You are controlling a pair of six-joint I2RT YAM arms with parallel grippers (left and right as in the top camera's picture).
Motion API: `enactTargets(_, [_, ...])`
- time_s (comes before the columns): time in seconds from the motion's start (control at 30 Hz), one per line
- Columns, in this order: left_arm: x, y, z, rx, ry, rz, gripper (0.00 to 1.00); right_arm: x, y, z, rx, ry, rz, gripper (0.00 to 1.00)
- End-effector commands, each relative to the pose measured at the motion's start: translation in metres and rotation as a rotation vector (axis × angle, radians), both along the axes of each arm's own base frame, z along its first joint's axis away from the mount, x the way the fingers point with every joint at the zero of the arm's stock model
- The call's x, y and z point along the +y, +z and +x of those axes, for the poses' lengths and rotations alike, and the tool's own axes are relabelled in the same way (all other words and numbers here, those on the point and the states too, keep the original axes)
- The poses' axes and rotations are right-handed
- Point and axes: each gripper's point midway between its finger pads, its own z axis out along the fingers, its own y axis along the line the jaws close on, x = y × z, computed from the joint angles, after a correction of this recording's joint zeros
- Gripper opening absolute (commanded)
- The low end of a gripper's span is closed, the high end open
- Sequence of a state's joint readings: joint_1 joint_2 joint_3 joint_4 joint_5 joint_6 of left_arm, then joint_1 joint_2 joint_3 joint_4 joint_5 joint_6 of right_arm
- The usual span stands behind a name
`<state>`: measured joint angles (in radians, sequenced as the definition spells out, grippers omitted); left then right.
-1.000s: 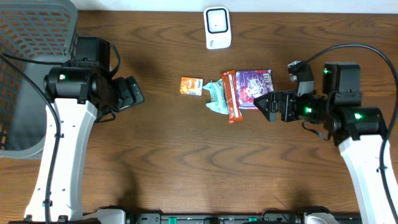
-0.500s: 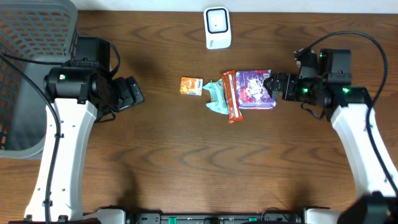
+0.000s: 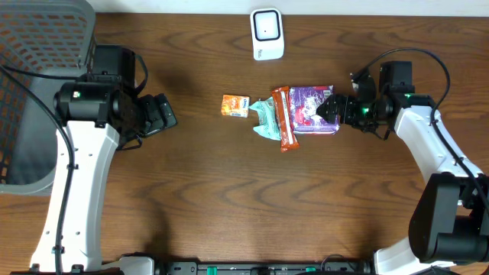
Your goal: Scan the item barcode
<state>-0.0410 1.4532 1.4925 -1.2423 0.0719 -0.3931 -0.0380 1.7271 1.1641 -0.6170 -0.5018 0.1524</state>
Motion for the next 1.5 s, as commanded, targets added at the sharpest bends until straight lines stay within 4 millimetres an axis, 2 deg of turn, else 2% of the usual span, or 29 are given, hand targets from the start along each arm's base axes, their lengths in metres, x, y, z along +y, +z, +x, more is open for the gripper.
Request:
enactTargets(0.0, [0.002,-0.003,-0.001,0.013,0.014,0.007,0.98,-0.001,0.011,0.007,-0.03,-0.008,0.019,0.99])
enactTargets(0.17, [0.002,-0.003,-0.001,0.013,0.014,0.007,0.98,-0.002,0.009,0.004,-0.016,-0.01,0.01,0.99])
enactTargets(0.33, [0.002,-0.003,-0.001,0.013,0.014,0.007,0.98,-0.025,-0.002,0.008,-0.012,-0.073,-0.123,0.99])
enactTargets(0.43, [0.002,-0.003,-0.001,0.013,0.014,0.007,0.98,-0.028,-0.001,0.011,-0.022,-0.078,-0.138,0.99])
enactTargets(0.63, [0.002,-0.003,-0.001,0.013,0.014,0.007,0.98,-0.028,-0.002,0.015,-0.048,-0.061,-0.146,0.98])
enactTargets(0.7, [0.002,-0.003,-0.001,0.013,0.014,0.007,0.98,-0.025,-0.006,0.016,-0.044,-0.053,-0.131,0.94])
enactTargets(0.87, [0.002,-0.003,-0.001,0.013,0.014,0.007,0.98,-0.017,-0.031,0.019,0.003,-0.031,-0.085,0.89])
enactTargets(0.97, [0.002,-0.003,-0.001,0.013,0.014,0.007,0.98,-0.004,-0.046,0.017,0.037,0.003,0.0,0.87])
enactTargets(1.03, [0.002,-0.003,-0.001,0.013,0.014,0.007,0.98,0.004,-0.054,0.016,0.049,0.032,0.044,0.81])
enactTargets(1.1, [0.002,-0.003,-0.001,0.013,0.014,0.007,0.98,0.01,-0.065,0.016,0.06,0.062,0.076,0.68])
enactTargets(1.17, [0.002,-0.003,-0.001,0.013,0.014,0.007,0.98,0.013,-0.07,0.015,0.061,0.083,0.094,0.61])
enactTargets(1.2, [0.002,-0.003,-0.001,0.013,0.014,0.007,0.98,0.013,-0.072,0.014,0.063,0.089,0.094,0.54])
enactTargets(1.23, [0.002,-0.003,-0.001,0.013,0.014,0.007,0.98,0.013,-0.072,0.014,0.062,0.094,0.091,0.42])
enactTargets(1.3, [0.002,-0.003,-0.001,0.013,0.014,0.007,0.98,0.013,-0.07,0.013,0.063,0.096,0.091,0.23])
enactTargets(1.4, [0.002,-0.003,-0.001,0.013,0.014,0.007,0.98,0.011,-0.063,0.011,0.06,0.09,0.083,0.03])
enactTargets(1.47, [0.002,-0.003,-0.001,0.013,0.014,0.007,0.98,0.002,-0.051,0.011,0.049,0.067,0.033,0.01])
